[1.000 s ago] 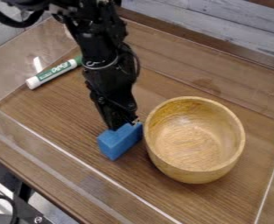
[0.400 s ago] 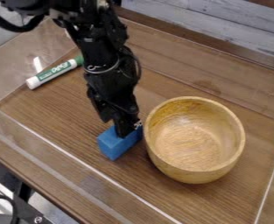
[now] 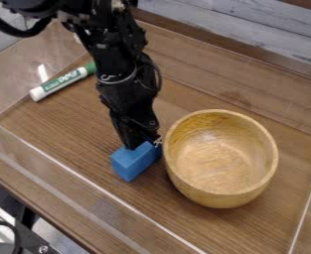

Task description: Put the blue block in the brown bowl

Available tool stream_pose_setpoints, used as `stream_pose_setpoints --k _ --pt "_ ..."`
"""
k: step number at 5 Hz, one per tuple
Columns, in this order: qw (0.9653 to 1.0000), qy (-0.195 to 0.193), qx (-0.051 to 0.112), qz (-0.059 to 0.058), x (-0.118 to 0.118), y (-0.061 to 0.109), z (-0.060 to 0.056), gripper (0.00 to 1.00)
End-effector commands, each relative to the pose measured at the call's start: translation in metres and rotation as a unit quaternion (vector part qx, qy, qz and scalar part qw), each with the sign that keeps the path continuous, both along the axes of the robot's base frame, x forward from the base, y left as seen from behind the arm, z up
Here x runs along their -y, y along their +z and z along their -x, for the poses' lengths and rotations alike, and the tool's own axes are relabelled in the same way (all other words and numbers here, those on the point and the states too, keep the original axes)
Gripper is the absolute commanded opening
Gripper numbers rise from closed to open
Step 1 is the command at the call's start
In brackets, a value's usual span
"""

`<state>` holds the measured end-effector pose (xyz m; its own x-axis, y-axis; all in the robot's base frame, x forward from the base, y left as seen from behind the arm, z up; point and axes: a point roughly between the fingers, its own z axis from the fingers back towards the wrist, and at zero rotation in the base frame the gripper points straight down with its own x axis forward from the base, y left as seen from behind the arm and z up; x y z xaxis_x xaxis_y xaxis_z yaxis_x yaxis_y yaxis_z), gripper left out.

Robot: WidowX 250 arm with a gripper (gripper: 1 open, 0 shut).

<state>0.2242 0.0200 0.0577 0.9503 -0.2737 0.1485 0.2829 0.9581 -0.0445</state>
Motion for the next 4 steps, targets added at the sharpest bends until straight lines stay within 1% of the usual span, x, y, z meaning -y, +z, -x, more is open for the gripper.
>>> stream_pose_setpoints --k 1,4 --pt "0.9999 -0.004 0.016 0.000 0.0034 0.0075 -0.0046 0.00" --pt "0.9998 -0.001 0.018 0.003 0.0070 0.0117 -0.0035 0.00"
